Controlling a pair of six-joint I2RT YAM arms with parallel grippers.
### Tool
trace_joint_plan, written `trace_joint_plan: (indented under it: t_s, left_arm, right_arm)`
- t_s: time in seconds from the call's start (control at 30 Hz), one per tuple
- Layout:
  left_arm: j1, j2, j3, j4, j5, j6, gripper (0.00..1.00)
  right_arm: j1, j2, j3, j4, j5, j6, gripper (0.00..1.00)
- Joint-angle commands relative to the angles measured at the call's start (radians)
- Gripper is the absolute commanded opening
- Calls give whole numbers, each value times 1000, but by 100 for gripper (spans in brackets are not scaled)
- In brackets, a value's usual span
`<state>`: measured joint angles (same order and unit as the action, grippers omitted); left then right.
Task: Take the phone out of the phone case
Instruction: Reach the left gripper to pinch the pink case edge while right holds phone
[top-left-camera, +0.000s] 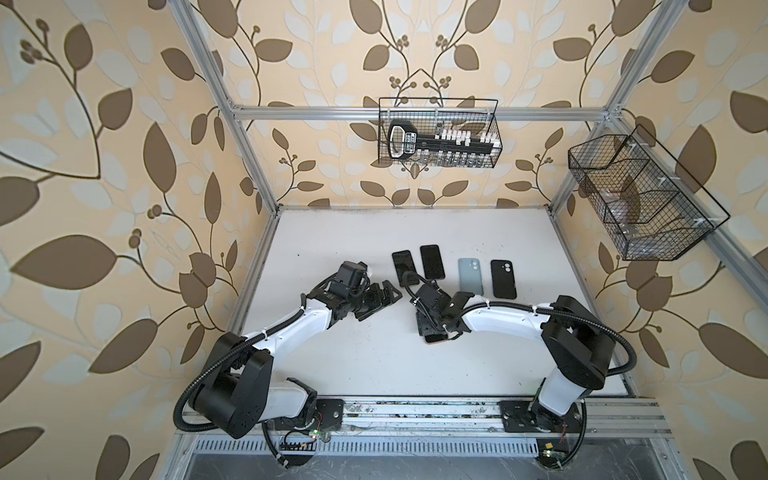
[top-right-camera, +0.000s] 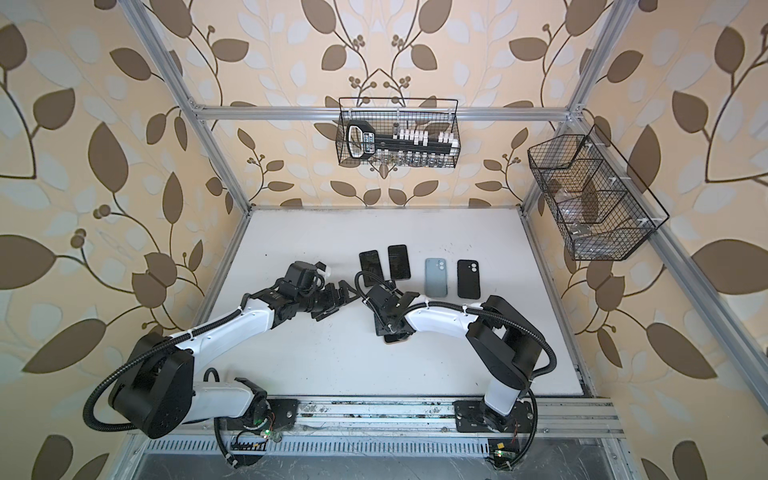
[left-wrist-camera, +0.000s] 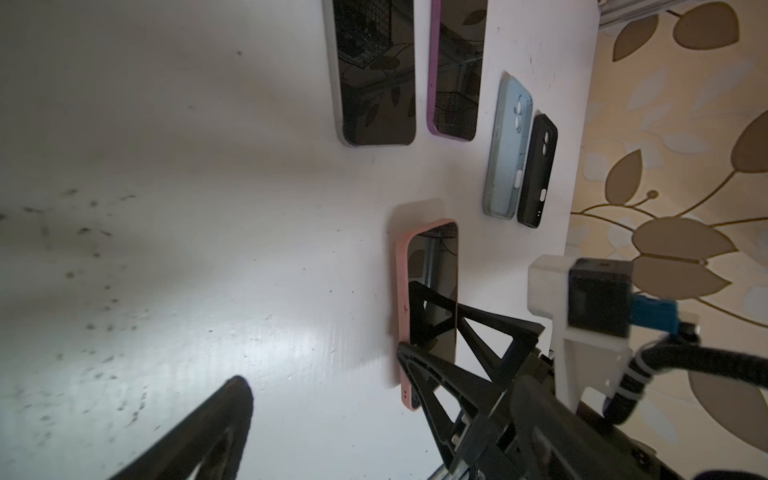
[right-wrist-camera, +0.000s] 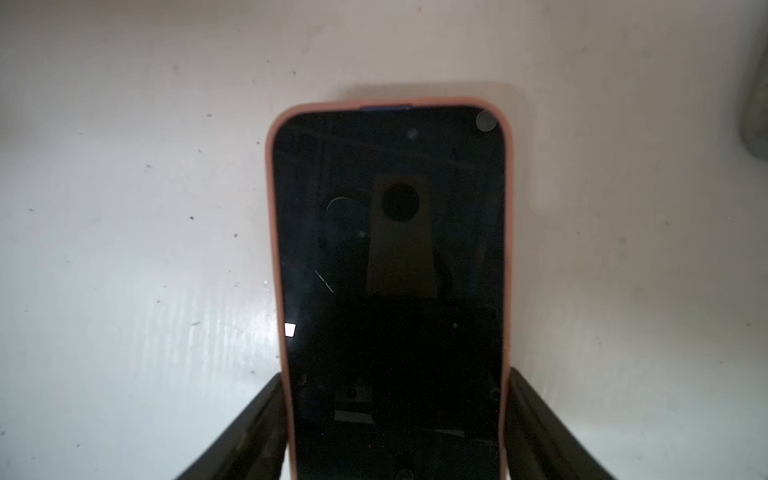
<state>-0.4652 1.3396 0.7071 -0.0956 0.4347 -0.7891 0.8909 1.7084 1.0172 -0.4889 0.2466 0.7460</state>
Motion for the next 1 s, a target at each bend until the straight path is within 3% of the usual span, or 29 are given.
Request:
trace_joint_plan:
  t_s: [0.0, 0.2, 0.37, 0.7, 0.97]
  left_arm:
    - [-41, 33, -1, 114, -22, -56, 99]
    - [-92, 115, -4, 221, -27, -104, 94]
    - [-108, 159, -3, 287, -27, -107, 81]
    - [-128, 167, -4, 376, -36, -166, 67]
    - [-140, 178, -12, 396, -37, -175, 45]
  right_arm:
    - [-4, -43, -11, 10, -12, -6, 64]
    - [-3, -88, -3, 15, -34, -2, 63]
    - [-1, -139, 1, 19, -60, 3, 63]
    - [-6, -174, 5, 45, -132, 6, 62]
    - [-14, -193, -3, 76, -173, 14, 61]
